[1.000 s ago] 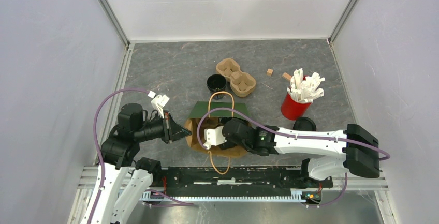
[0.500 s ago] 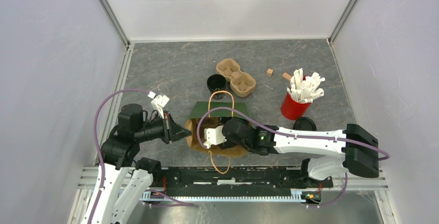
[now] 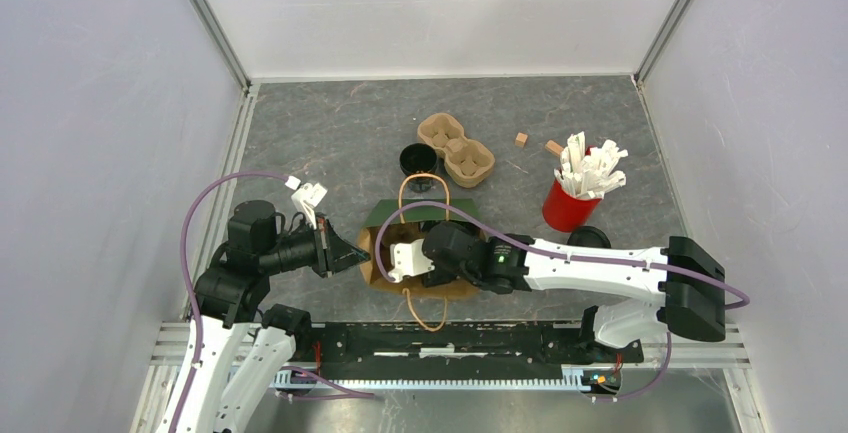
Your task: Pack the takeout coffee
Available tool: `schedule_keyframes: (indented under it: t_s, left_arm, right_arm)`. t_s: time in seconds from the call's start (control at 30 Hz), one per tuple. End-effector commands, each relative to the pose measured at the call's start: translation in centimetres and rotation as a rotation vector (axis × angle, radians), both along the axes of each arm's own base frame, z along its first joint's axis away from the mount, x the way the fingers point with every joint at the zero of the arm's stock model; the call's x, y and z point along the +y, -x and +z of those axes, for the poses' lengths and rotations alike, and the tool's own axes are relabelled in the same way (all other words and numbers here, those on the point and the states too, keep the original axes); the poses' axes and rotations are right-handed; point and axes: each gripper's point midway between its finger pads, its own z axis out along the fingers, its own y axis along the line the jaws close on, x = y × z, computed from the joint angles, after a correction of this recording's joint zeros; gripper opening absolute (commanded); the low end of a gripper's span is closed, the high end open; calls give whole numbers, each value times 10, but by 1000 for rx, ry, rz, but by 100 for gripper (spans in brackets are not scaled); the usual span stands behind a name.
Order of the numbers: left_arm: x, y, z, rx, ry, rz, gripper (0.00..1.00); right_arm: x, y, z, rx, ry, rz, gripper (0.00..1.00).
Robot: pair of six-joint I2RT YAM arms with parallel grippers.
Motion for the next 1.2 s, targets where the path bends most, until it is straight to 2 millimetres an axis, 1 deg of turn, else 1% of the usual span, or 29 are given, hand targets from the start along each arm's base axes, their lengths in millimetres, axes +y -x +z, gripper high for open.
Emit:
schedule_keyframes:
  t_s: [0.0, 0.23, 0.5, 0.57, 0.63, 0.67, 0.97, 1.17]
  left_arm:
    - [-3, -1, 12, -13, 36, -1, 10]
    - [-3, -1, 12, -12, 35, -2, 10]
    - [-4, -3, 15, -16, 33, -1, 10]
    - [-3, -3, 14, -16, 33, -1, 10]
    - [-4, -3, 15, -17, 33, -2, 10]
    - [-4, -3, 14, -16, 32, -2, 10]
    - [-4, -3, 14, -14, 31, -2, 10]
    - [-4, -3, 13, -14, 31, -3, 10]
  right_arm:
    - [12, 0, 18, 0, -50, -1, 82]
    - [14, 0, 27, -2, -58, 1, 86]
    - [18, 4, 30, 24, -58, 10, 84]
    - [17, 3, 30, 22, -56, 4, 87]
    - [14, 3, 29, 18, -51, -3, 92]
    - [13, 3, 28, 16, -47, -6, 92]
    - [9, 6, 28, 34, -41, -2, 92]
    - [8, 9, 32, 43, -51, 10, 91]
